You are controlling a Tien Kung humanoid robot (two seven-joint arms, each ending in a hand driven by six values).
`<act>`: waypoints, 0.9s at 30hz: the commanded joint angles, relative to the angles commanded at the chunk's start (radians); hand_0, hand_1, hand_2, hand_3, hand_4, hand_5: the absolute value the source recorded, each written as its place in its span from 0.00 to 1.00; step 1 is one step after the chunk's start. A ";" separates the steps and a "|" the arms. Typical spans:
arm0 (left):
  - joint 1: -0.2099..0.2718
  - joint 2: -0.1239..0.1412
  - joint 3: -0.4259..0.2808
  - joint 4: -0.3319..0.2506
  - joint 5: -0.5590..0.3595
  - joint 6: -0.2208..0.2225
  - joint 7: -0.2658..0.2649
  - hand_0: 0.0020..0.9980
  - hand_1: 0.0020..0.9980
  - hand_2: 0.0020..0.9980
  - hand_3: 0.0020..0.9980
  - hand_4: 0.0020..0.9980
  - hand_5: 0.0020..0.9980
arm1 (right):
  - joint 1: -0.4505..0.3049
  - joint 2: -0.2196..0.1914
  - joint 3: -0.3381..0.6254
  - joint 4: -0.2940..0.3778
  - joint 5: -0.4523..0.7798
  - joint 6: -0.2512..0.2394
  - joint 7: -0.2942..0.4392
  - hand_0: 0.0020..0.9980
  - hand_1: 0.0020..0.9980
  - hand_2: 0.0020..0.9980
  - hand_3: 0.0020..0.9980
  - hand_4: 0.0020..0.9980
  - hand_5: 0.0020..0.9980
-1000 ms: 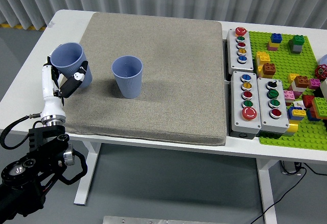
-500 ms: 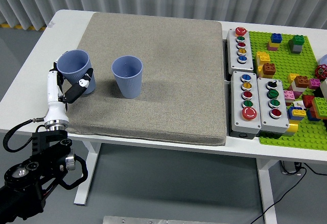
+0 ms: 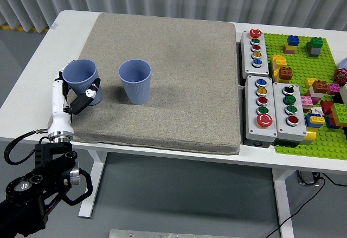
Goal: Pick cup pour cup place
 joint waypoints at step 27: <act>0.004 0.002 -0.016 -0.010 0.139 -0.002 0.096 0.75 0.71 0.82 0.94 0.84 0.31 | 0.003 0.000 -0.007 0.000 0.009 -0.001 0.000 0.70 0.70 0.63 0.61 0.18 0.31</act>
